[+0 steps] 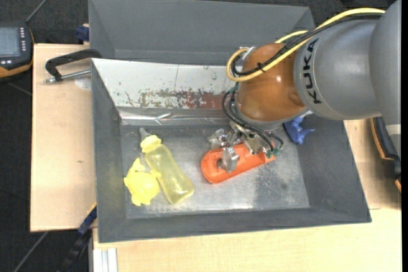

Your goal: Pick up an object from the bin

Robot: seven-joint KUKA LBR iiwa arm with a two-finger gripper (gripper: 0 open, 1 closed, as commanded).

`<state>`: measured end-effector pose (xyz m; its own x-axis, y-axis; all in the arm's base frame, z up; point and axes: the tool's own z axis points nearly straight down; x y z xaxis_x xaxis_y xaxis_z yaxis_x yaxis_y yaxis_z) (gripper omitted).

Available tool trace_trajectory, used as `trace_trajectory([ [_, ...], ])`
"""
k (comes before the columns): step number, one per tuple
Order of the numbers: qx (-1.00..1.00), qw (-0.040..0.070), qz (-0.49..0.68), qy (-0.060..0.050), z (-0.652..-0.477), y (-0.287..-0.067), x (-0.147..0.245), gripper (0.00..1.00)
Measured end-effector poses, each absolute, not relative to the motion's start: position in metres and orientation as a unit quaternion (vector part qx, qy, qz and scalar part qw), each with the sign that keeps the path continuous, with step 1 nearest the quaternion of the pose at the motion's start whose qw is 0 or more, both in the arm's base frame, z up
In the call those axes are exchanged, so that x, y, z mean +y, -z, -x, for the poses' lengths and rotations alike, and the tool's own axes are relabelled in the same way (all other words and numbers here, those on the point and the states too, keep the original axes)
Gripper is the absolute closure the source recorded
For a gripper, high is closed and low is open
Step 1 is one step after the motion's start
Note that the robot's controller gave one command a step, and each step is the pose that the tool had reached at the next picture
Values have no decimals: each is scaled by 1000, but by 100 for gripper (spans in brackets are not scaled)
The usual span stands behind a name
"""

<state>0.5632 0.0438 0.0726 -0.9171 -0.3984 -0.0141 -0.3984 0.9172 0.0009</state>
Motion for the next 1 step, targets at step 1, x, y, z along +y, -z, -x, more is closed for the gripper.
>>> trace_trajectory([
  [1, 975, 10, 223, -2, -556, -163, 47, 100],
])
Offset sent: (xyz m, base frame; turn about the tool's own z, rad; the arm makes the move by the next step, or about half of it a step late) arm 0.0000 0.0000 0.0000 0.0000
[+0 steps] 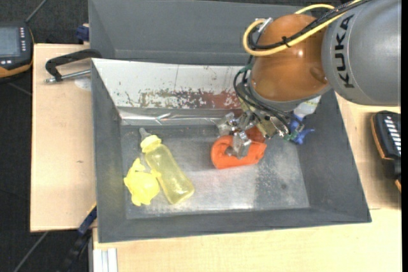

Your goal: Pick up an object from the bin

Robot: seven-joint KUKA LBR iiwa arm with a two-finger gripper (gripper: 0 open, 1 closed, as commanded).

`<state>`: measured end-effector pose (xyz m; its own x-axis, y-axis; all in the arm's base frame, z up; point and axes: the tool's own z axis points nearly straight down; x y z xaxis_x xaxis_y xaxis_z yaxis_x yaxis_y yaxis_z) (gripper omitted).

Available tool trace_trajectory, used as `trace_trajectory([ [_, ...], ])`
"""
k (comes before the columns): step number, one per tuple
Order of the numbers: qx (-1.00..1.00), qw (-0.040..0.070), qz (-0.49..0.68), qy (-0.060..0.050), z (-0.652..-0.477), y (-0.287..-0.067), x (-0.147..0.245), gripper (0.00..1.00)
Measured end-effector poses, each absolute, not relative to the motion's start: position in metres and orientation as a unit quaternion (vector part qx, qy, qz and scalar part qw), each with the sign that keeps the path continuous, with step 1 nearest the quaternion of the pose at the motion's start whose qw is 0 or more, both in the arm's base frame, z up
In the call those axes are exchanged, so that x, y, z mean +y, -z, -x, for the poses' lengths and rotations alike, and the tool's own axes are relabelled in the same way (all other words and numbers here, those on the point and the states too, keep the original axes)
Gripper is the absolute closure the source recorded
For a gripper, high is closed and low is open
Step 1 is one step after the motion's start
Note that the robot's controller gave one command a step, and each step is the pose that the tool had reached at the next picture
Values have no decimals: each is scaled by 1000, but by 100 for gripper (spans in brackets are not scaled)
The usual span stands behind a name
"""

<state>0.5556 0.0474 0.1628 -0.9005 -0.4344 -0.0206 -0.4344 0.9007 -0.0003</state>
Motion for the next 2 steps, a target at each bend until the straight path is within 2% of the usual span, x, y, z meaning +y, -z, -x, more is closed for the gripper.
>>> trace_trajectory([
  [1, 975, 10, 223, -2, -556, -163, 47, 100],
  [2, 973, 13, 229, -3, -534, -267, 59, 100],
])
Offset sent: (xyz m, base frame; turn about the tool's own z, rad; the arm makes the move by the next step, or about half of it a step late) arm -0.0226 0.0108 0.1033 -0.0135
